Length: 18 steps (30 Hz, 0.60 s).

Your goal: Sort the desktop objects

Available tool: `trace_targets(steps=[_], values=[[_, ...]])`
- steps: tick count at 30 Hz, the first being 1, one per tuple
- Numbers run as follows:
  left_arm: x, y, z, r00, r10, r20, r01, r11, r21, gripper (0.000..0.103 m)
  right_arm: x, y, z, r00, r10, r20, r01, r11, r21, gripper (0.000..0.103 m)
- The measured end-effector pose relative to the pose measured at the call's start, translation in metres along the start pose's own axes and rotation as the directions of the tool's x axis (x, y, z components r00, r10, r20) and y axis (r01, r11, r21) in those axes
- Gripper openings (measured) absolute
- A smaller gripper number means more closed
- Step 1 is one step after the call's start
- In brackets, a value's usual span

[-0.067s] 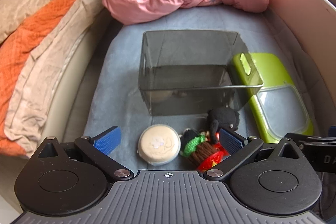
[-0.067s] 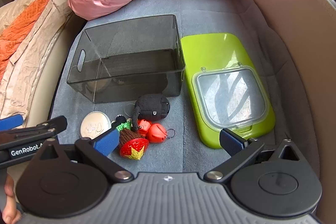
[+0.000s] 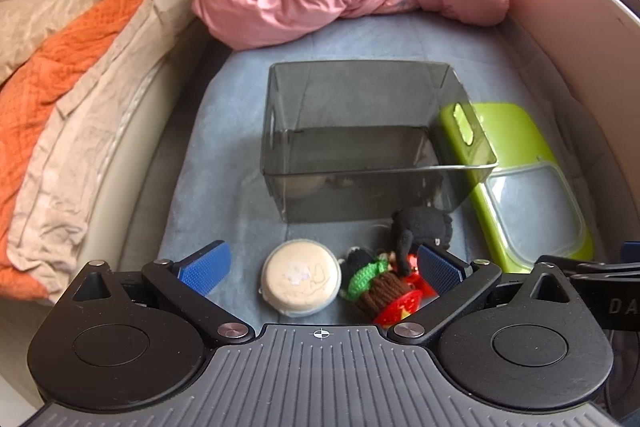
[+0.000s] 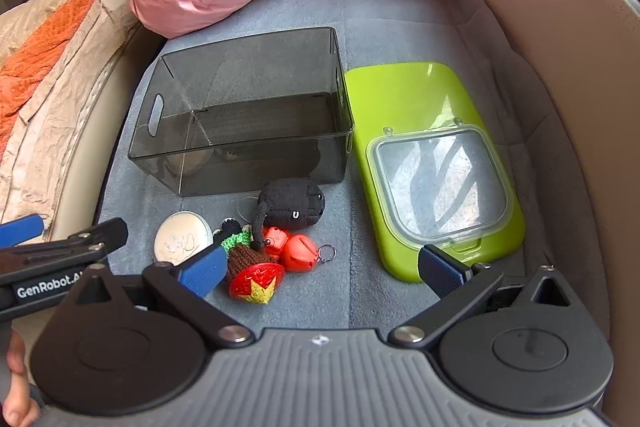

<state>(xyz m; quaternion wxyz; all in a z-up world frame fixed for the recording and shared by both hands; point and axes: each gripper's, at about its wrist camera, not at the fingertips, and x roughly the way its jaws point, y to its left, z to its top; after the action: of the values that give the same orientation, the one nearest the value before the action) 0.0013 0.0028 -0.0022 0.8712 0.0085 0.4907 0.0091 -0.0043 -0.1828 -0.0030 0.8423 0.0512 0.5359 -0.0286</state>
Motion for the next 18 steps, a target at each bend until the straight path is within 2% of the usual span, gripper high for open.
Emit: trace_targets(steps=[2,4,7,18], values=[[0.005,0.002,0.004,0.999,-0.007,-0.031,0.006,1.000,-0.010,0.103,0.000,0.000,-0.001,1.000,-0.003,0.002,0.003,1.000,-0.001,0.103],[0.002,-0.004,0.006,1.000,0.001,-0.031,-0.001,1.000,0.008,0.103,0.000,0.000,-0.002,1.000,-0.006,0.004,0.006,1.000,-0.003,0.103],[-0.001,-0.002,0.002,0.999,-0.026,-0.026,0.026,1.000,-0.003,0.103,0.000,0.000,-0.003,1.000,-0.010,0.007,0.010,1.000,-0.005,0.103],[0.010,0.007,-0.004,0.996,-0.028,-0.086,0.028,1.000,-0.002,0.103,0.002,-0.002,-0.001,1.000,0.000,-0.028,0.000,1.000,-0.001,0.103]])
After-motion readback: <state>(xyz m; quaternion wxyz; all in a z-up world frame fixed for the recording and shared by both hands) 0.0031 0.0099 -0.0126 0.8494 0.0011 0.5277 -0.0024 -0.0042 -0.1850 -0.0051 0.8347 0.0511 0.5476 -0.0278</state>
